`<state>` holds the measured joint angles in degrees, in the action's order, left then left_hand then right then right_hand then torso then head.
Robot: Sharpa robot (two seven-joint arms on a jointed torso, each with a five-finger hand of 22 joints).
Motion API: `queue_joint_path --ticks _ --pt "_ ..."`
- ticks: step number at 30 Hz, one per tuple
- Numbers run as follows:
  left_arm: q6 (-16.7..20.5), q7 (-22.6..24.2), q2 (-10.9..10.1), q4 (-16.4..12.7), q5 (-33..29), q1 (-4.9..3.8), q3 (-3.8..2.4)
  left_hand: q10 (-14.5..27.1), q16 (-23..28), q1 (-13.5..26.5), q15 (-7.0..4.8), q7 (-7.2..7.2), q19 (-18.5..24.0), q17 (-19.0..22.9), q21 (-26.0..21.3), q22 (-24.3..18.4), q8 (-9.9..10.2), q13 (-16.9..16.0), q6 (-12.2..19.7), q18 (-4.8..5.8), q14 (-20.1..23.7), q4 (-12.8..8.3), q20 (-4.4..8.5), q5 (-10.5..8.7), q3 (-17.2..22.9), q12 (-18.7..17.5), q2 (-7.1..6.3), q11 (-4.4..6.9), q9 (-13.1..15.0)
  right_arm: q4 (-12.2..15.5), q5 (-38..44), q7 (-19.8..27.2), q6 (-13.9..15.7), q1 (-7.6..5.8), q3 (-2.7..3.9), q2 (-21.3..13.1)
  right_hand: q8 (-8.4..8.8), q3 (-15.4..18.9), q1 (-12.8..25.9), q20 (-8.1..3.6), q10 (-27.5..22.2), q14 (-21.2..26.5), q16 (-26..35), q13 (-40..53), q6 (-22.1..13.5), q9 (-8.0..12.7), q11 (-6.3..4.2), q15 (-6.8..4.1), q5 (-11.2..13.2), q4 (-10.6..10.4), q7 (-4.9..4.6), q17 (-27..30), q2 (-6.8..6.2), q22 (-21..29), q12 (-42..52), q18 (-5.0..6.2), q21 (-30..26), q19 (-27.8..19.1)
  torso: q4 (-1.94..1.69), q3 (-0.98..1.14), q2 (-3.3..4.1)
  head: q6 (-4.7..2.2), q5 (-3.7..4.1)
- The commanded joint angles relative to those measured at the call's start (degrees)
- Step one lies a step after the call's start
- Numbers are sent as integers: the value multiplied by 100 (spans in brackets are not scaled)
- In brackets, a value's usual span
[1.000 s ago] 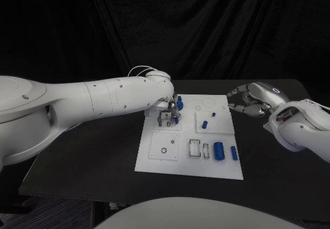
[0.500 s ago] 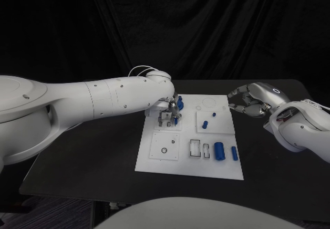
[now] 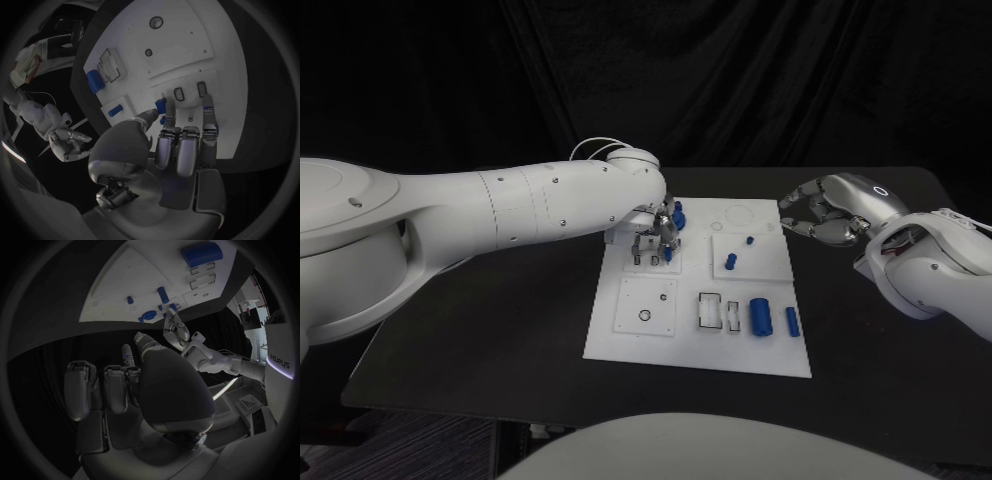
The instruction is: Assemble the parts on the task board
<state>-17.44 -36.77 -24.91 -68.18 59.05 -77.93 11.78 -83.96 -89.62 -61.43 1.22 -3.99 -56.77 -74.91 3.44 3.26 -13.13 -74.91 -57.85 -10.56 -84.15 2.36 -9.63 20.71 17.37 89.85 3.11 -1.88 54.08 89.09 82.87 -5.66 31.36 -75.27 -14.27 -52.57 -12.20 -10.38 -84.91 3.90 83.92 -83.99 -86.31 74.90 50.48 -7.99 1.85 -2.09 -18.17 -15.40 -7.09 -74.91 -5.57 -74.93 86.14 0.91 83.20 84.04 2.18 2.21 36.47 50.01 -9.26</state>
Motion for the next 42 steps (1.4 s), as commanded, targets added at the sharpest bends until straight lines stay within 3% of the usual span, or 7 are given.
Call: queue_joint_path --ticks 1,13,42 --pt "-89 117 -9 -36 -102 77 32 -604 -38 20 -31 3 47 -1509 -29 -7 40 -1509 -32 -55 -585 -30 9 43 100 15 -59 32 26 -5 38 -105 -27 17 4 -5 -20 -32 -11 41 239 -450 -10 923 40 -7 50 30 -24 1 -16 -738 -4 -1187 1 106 -16 240 4 0 -1 -1 -2" --pt "-71 7 -107 -131 -102 77 32 -604 -38 120 -31 -1 63 -1509 -30 -7 74 -1509 -46 -55 -585 -115 7 140 356 15 -131 32 83 -7 38 -116 -53 22 4 -28 -26 -33 -9 42 238 -450 -10 923 52 -9 50 30 -25 1 -16 -737 -4 -1189 1 105 -13 242 -3 -4 -10 -1 4" --pt "-154 -234 -270 -194 -102 77 32 -604 -38 229 -31 -10 80 -1509 -30 -7 113 -1509 -52 -55 -585 -120 5 121 501 15 -163 30 106 -32 38 -139 -153 58 4 -33 -29 -32 -6 43 240 -449 -8 924 59 -10 50 31 -25 1 -15 -734 -7 -1190 2 105 -12 243 -1 -3 4 -1 -17"
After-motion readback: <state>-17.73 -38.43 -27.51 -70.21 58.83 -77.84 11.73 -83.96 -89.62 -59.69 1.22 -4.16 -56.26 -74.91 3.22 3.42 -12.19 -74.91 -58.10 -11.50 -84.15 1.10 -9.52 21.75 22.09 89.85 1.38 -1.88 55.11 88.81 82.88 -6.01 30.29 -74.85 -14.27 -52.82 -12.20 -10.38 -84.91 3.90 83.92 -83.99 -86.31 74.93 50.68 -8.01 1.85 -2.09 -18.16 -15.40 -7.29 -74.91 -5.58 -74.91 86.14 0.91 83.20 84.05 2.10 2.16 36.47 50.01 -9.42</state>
